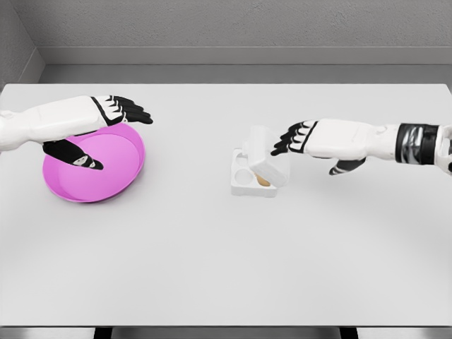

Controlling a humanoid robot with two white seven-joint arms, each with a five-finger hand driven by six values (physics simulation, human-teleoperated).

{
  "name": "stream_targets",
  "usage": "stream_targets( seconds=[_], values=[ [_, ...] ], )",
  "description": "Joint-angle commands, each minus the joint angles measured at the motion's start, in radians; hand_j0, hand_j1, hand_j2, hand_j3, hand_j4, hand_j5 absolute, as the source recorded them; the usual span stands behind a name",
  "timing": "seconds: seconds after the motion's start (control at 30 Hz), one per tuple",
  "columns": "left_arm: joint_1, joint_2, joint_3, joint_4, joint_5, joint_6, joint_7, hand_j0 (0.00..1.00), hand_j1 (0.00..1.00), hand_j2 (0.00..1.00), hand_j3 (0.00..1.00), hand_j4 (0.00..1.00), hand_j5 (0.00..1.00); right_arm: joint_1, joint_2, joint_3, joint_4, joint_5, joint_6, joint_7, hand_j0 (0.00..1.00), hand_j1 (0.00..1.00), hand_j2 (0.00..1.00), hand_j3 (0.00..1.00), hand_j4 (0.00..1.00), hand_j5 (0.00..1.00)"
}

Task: Pack egg into the box and close the box lid

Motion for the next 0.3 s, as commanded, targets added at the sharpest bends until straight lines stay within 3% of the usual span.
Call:
stream_targets(
  seconds=[0.0,0.13,0.27],
  values=[
    [0.000,0.001,-0.001,0.000,0.007,0.003,0.001,1.00,1.00,1.00,1.00,1.00,1.00,0.000,0.053,0.021,0.005,-0.005,0.002,0.000,1.00,1.00,1.00,1.00,1.00,1.00],
    [0.000,0.001,-0.001,0.001,0.007,0.003,0.001,1.00,1.00,1.00,1.00,1.00,1.00,-0.046,0.041,0.019,0.006,-0.007,0.002,0.000,1.00,1.00,1.00,1.00,1.00,1.00],
    [0.002,0.001,0.005,-0.003,0.008,0.003,0.001,1.00,1.00,1.00,1.00,1.00,1.00,-0.046,-0.039,-0.068,0.006,-0.007,0.002,0.000,1.00,1.00,1.00,1.00,1.00,1.00]
  ],
)
